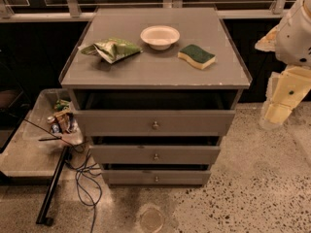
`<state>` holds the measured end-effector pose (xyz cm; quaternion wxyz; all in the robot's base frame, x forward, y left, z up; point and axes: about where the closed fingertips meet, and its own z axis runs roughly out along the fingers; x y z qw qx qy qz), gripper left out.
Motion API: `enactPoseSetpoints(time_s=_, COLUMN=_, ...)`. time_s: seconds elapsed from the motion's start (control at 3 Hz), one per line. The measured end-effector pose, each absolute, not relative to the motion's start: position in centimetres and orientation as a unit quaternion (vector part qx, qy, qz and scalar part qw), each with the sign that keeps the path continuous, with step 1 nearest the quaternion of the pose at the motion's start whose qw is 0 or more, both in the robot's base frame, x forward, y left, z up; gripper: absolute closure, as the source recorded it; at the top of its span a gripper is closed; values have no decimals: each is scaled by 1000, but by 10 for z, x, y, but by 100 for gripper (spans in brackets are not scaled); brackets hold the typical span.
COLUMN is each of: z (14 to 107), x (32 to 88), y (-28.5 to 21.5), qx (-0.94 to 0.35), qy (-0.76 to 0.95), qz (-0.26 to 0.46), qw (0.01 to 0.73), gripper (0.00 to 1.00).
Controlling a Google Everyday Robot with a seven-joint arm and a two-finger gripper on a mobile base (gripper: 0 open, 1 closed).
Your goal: Open bottom drawer
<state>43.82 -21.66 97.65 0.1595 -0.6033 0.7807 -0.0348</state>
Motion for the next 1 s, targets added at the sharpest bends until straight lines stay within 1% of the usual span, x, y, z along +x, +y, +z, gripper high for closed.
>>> enactPoseSetpoints(time_s=0.33, z=977, x=438, y=-216, qx=-603, qy=781, qz=-35, qw=161, gripper=0)
enactPoseSetpoints(time_s=0.67, z=953, x=437, y=-212, qx=-599, qy=780, qz=3, qw=180, gripper=0)
enactPoseSetpoints(time_s=1.0, z=889, x=434, y=-203, qx=-586, qy=777, qz=78, qw=216, gripper=0)
